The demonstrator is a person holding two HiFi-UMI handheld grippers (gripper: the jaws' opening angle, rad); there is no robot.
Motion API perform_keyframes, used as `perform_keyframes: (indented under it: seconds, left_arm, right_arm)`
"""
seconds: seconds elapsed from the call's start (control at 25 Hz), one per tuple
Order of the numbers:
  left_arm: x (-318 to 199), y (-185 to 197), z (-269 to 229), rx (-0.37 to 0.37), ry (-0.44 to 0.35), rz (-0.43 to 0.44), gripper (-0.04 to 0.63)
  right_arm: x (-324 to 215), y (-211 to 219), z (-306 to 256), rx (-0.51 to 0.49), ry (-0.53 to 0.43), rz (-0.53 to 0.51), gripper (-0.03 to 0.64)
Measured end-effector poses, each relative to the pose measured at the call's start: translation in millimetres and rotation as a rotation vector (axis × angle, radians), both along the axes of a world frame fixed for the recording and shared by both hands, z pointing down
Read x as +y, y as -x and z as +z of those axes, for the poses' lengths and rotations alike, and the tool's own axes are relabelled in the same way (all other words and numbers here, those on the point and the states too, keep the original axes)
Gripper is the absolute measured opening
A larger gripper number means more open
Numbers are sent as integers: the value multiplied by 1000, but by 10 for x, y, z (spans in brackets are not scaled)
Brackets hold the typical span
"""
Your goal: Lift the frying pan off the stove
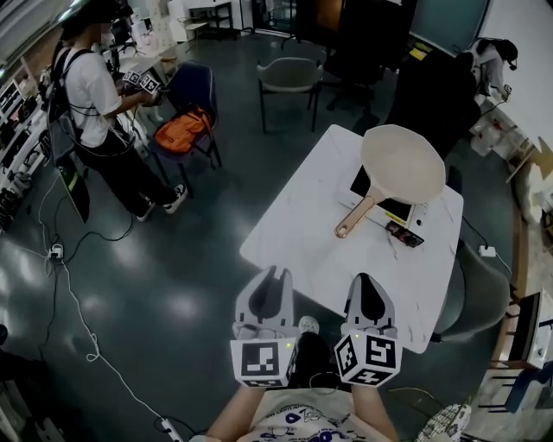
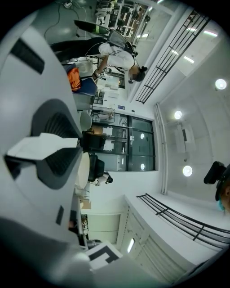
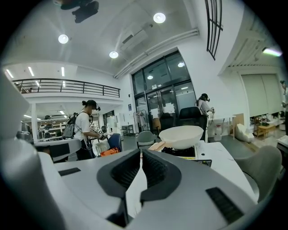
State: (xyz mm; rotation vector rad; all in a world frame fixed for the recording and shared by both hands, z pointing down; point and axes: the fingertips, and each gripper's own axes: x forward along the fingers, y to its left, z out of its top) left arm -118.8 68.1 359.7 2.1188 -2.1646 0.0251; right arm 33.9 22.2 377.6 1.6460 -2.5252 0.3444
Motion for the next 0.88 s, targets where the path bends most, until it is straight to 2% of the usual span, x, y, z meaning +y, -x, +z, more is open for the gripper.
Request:
perform_keyframes:
  seconds: [0.28, 0.6, 0.88]
  left_arm:
    - [-564, -111, 19, -9, 18, 24, 71]
    - [-1055, -185, 90, -5, 39, 14, 71]
    - [-1440, -226, 198, 34, 72, 17, 71]
  right_arm:
    - [-554, -113, 32, -9, 11, 17, 26]
    - [-1084, -219, 39, -23, 26, 20, 26]
    - [-1517, -382, 116, -43, 52, 37, 26]
